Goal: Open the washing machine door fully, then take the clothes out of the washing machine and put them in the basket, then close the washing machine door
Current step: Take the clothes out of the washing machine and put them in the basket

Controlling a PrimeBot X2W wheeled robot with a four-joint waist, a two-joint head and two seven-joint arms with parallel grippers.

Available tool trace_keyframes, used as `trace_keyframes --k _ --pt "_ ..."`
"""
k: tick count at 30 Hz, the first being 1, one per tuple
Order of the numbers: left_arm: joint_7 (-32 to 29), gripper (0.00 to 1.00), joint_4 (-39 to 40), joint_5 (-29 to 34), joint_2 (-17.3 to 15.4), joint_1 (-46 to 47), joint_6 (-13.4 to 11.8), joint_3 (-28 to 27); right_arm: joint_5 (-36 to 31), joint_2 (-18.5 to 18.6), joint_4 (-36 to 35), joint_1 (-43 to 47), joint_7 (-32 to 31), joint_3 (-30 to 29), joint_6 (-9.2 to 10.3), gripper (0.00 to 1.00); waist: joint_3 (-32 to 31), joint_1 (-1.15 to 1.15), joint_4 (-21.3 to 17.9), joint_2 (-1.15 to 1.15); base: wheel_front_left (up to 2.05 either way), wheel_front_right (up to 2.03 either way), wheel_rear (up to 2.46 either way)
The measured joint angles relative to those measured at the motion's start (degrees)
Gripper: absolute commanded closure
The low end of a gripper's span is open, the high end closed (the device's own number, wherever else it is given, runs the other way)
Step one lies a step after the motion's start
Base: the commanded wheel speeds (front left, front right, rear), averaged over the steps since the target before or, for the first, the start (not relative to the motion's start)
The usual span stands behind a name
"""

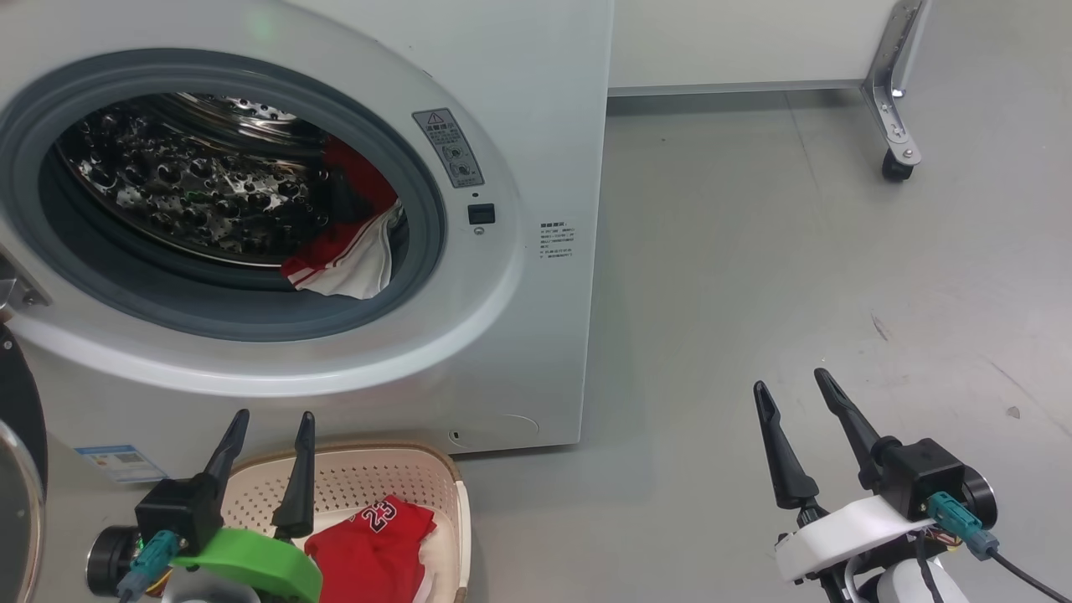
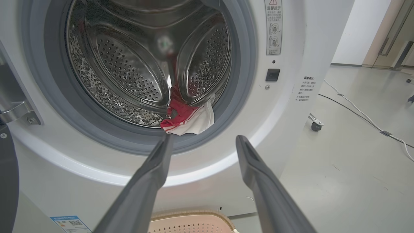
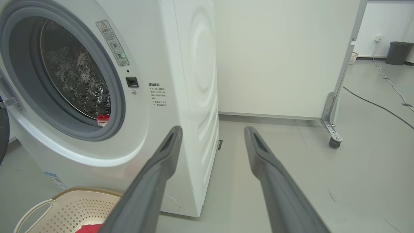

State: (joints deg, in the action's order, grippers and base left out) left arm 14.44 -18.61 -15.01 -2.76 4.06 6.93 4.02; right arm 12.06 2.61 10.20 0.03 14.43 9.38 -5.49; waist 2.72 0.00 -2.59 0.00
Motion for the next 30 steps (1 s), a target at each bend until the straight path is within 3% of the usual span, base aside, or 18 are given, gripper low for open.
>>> trace_keyframes --k 30 --pt "0.0 0.0 1.76 0.35 0.11 -0.55 0.0 -0.09 0.0 -0.01 -0.2 0.0 0.0 -0.19 -0.36 0.0 1.38 0.0 0.15 0.0 0.0 0.0 0.0"
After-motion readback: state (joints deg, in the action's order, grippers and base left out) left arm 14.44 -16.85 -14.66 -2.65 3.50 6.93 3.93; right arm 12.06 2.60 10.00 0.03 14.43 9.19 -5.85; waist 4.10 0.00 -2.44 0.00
